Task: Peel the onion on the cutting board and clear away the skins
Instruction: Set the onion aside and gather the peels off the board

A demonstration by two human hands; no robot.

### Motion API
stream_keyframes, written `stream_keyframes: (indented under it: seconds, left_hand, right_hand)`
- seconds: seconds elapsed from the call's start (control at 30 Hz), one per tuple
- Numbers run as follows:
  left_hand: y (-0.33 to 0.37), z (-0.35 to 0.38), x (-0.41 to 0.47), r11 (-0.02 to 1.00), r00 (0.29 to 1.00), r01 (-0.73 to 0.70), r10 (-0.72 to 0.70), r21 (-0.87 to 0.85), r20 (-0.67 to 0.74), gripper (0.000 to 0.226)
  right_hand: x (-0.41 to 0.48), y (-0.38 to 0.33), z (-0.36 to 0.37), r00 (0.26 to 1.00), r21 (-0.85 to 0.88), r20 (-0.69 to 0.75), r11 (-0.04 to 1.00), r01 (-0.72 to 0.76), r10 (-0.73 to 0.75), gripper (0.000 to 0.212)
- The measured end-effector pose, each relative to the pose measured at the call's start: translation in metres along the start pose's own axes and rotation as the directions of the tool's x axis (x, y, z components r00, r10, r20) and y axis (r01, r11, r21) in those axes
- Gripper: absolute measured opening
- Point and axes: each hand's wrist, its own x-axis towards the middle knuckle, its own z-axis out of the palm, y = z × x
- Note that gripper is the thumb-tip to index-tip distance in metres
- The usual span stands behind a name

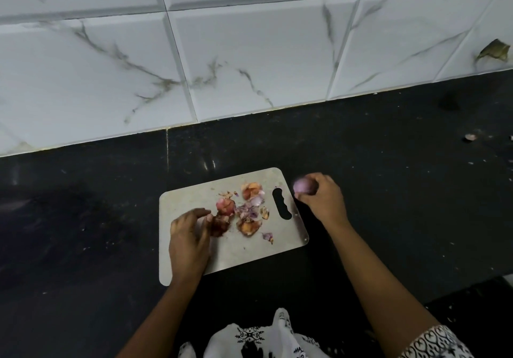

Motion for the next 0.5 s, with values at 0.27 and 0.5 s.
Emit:
stream_keyframes:
  seconds: [0.27,0.5]
  left_hand:
    - [-0.009,0.011,-0.001,0.999,0.996,0.051,-0.05,-0.011,0.067,0.034]
    - [-0.007,0.005,0.009,0.99,0.997,0.061,-0.054,-0.129,0.057,0.037]
  right_hand:
    - [0.014,0.018,-0.007,0.997,-0.053,0.066,0.998,-0.036,0.039,0.064]
    - [-0.045,-0.02,-0.002,0.945,0.244,-0.191,0.92,0.308,-0.266,0.029]
